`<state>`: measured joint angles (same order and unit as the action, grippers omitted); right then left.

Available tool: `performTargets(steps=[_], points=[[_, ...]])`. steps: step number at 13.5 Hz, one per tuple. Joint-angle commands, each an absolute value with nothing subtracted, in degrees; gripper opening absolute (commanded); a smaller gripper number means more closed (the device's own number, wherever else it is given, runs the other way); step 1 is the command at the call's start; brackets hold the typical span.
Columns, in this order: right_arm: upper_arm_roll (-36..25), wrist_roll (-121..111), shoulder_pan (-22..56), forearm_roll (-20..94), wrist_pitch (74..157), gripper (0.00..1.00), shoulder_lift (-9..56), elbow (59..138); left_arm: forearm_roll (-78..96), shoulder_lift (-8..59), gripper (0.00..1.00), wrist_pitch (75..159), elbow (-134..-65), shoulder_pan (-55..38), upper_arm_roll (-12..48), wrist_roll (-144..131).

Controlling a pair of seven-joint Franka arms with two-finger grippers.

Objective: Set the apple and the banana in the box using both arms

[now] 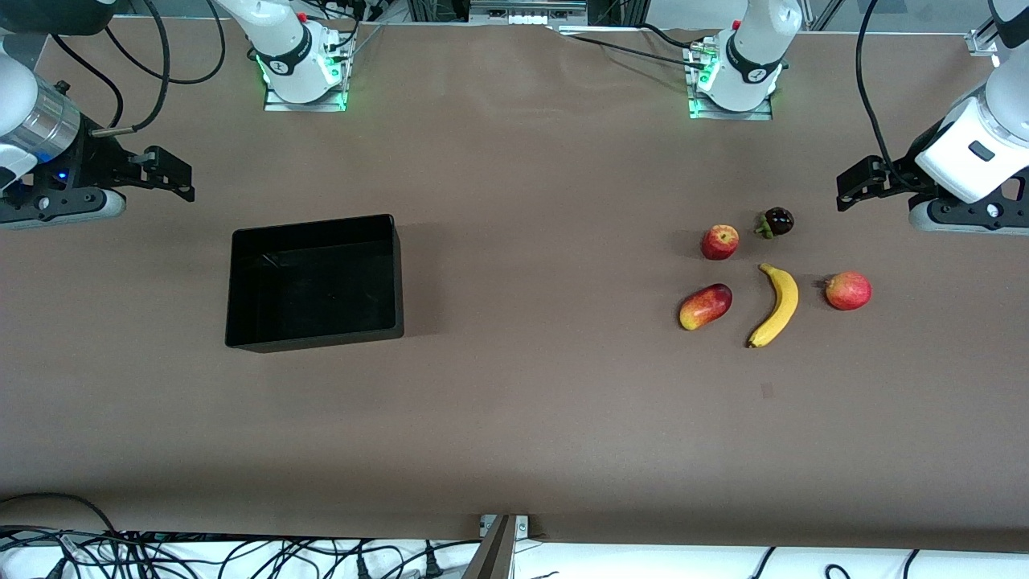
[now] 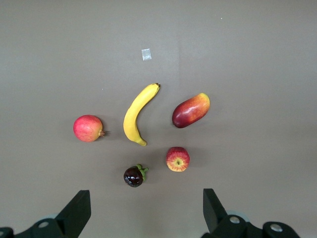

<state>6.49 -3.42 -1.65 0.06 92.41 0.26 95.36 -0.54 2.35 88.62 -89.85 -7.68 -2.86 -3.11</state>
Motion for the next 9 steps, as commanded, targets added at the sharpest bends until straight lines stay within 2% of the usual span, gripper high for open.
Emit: performTargets(steps=[1, 9], points=[[7.6, -3.4, -2.7, -0.4, 92.3, 1.0, 0.4, 94.2, -1.8, 1.8, 1.0, 88.1, -89.4, -8.4, -3.5, -2.1], [7.5, -5.2, -2.8, -0.8, 91.8, 1.0, 1.1, 93.3, -1.8, 1.8, 1.0, 87.7, -89.3, -8.5, -3.4, -2.1]])
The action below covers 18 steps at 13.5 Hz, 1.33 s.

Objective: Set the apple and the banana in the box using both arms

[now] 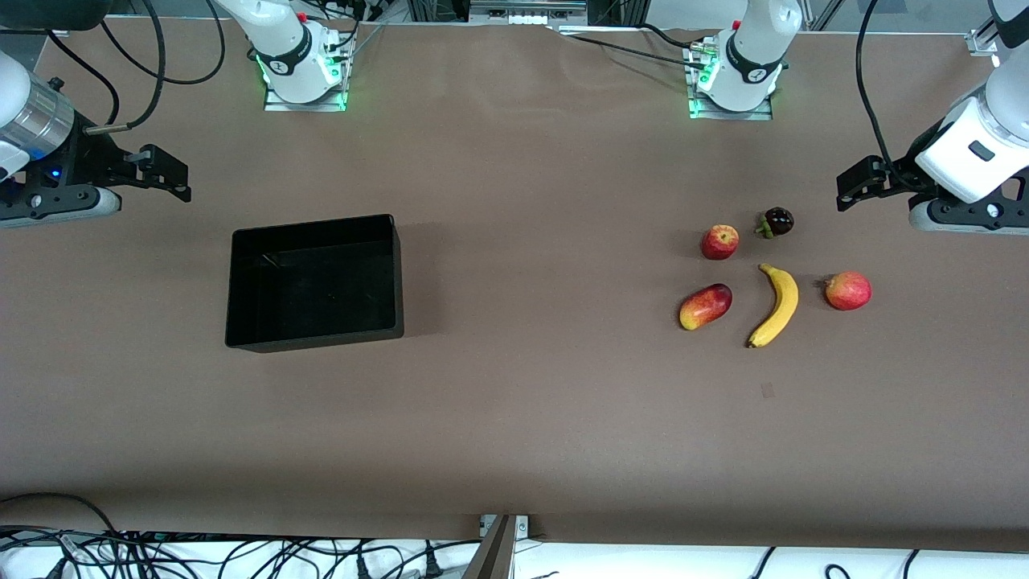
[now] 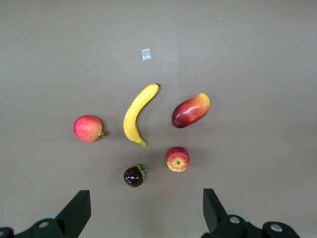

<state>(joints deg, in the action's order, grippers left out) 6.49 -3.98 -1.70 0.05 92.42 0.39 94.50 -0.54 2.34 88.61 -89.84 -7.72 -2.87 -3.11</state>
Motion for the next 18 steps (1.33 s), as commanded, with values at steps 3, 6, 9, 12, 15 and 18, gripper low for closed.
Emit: performTargets(steps=[3, 6, 9, 12, 15, 18], points=[[7.4, -5.2, -2.8, -0.8, 91.8, 1.0, 1.1, 93.8, -1.8, 1.9, 1.0, 87.8, -89.2, -8.4, -3.5, -2.0], [7.3, -5.2, -2.9, -0.9, 92.3, 1.0, 1.1, 94.7, -1.8, 2.0, 1.0, 87.8, -89.1, -8.4, -3.5, -2.0], [6.8, -5.2, -2.9, -1.3, 96.2, 1.0, 1.1, 99.3, -1.8, 2.0, 1.0, 87.8, -89.1, -8.5, -3.5, -2.1], [5.2, -5.3, -2.9, -1.4, 107.2, 1.0, 1.2, 109.1, -1.8, 2.0, 1.0, 87.7, -89.1, -8.4, -3.5, -2.0], [4.0, -5.3, -3.0, -2.2, 115.4, 1.0, 5.2, 113.6, -1.8, 1.9, 1.0, 87.7, -89.1, -8.4, -3.5, -2.0], [1.9, -6.2, -3.1, -2.3, 124.9, 1.0, 10.3, 117.6, -1.8, 1.9, 1.0, 87.7, -89.1, -8.4, -3.5, -2.0]])
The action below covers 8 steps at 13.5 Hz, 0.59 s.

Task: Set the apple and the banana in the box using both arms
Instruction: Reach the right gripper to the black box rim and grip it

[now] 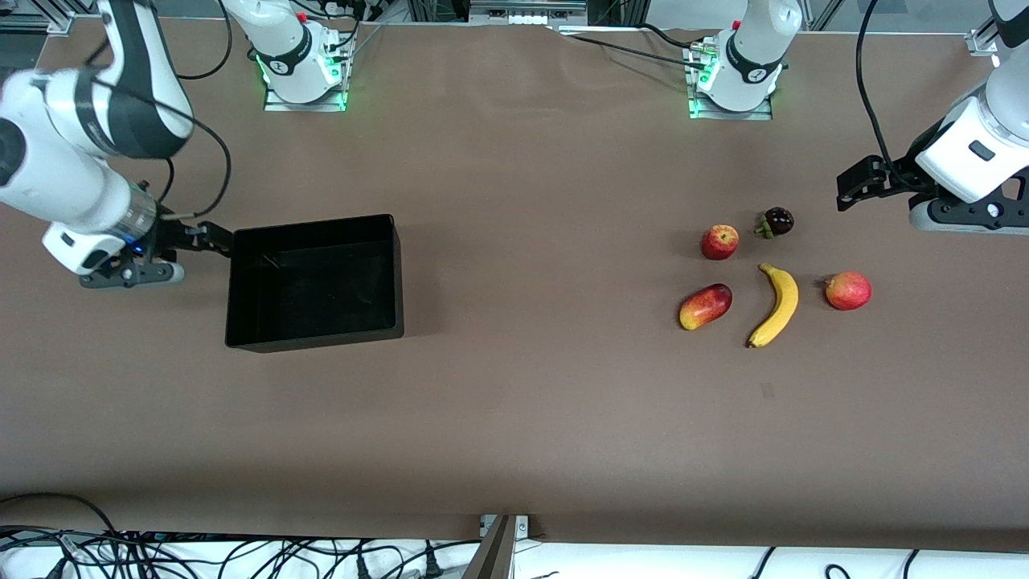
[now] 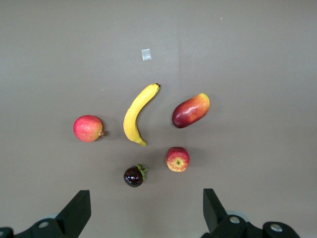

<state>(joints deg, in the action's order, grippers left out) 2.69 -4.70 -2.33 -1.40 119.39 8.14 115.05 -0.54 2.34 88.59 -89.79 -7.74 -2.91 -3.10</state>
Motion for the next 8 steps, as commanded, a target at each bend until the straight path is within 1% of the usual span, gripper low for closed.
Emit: performTargets(steps=[1, 2, 3, 5, 8], points=[[1.7, -6.5, -3.1, -2.3, 129.8, 1.0, 11.3, 120.4, -1.8, 1.9, 1.0, 87.7, -89.1, -8.4, -3.5, -2.0], [0.6, -6.5, -3.1, -2.3, 133.1, 1.0, 12.4, 122.4, -1.8, 1.9, 1.0, 87.6, -89.1, -8.4, -3.5, -2.0], [0.3, -6.4, -3.1, -2.2, 134.5, 1.0, 13.3, 123.4, -1.8, 1.9, 1.0, 87.5, -89.1, -8.4, -3.5, -2.0], [-0.5, -6.3, -3.1, -2.1, 135.5, 1.0, 15.3, 123.5, -1.8, 1.9, 1.0, 86.9, -89.1, -8.4, -3.5, -2.0], [-1.3, -6.3, -3.2, -2.0, 139.4, 1.0, 18.5, 123.6, -1.8, 1.9, 1.0, 86.9, -89.1, -8.4, -3.5, -2.0]])
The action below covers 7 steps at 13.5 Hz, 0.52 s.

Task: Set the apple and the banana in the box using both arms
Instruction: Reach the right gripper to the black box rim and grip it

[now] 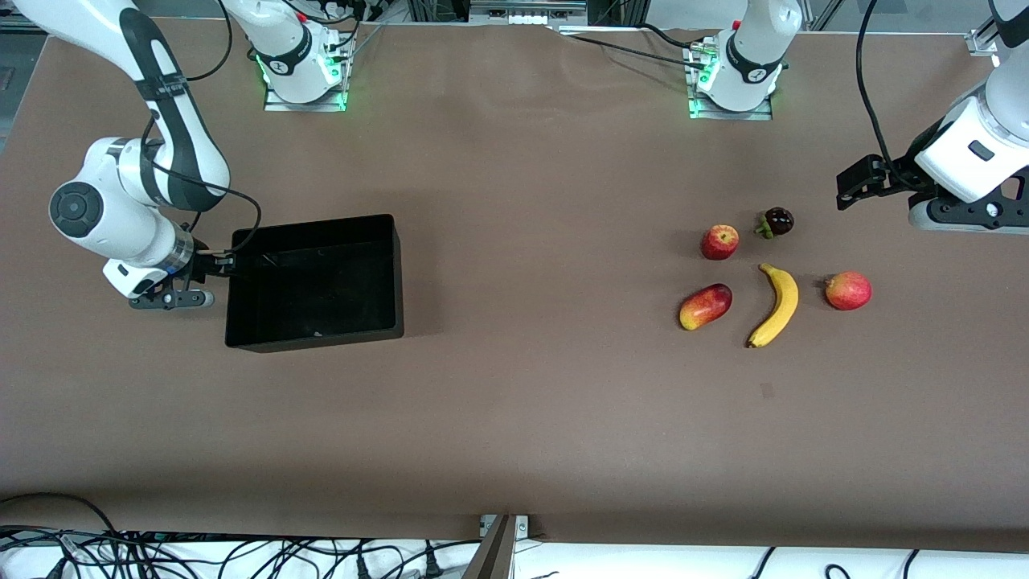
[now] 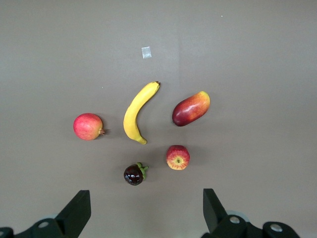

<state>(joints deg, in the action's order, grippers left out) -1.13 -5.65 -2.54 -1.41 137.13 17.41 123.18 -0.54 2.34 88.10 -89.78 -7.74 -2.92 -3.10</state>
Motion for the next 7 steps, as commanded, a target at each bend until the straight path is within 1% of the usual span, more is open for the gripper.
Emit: performTargets(steps=[1, 2, 3, 4, 5, 6, 7], points=[[-1.3, -6.3, -3.2, -1.9, 139.6, 1.0, 18.9, 123.6, -1.8, 1.9, 1.0, 86.9, -89.1, -8.4, -3.5, -2.0], [-1.3, -6.3, -3.2, -1.8, 140.0, 0.98, 19.5, 123.6, -1.8, 1.9, 1.0, 86.9, -89.1, -8.4, -3.5, -2.0], [-1.3, -6.4, -3.3, -1.8, 141.0, 0.91, 20.1, 123.7, -1.8, 1.9, 1.0, 86.9, -89.1, -8.4, -3.5, -2.0], [-1.3, -6.4, -3.3, -1.8, 141.2, 0.82, 20.3, 124.0, -1.8, 1.9, 1.0, 86.9, -89.1, -8.4, -3.5, -2.0], [-1.3, -6.3, -3.3, -1.8, 141.2, 0.7, 20.2, 124.2, -1.8, 1.9, 1.0, 86.9, -89.1, -8.4, -3.5, -2.0], [-1.3, -6.3, -3.3, -1.8, 141.0, 0.49, 20.2, 124.4, -1.8, 1.9, 1.0, 86.9, -89.1, -8.4, -3.5, -2.0], [-1.3, -6.2, -3.3, -1.8, 140.8, 0.25, 20.2, 124.4, -1.8, 1.9, 1.0, 86.9, -89.1, -8.4, -3.5, -2.0]])
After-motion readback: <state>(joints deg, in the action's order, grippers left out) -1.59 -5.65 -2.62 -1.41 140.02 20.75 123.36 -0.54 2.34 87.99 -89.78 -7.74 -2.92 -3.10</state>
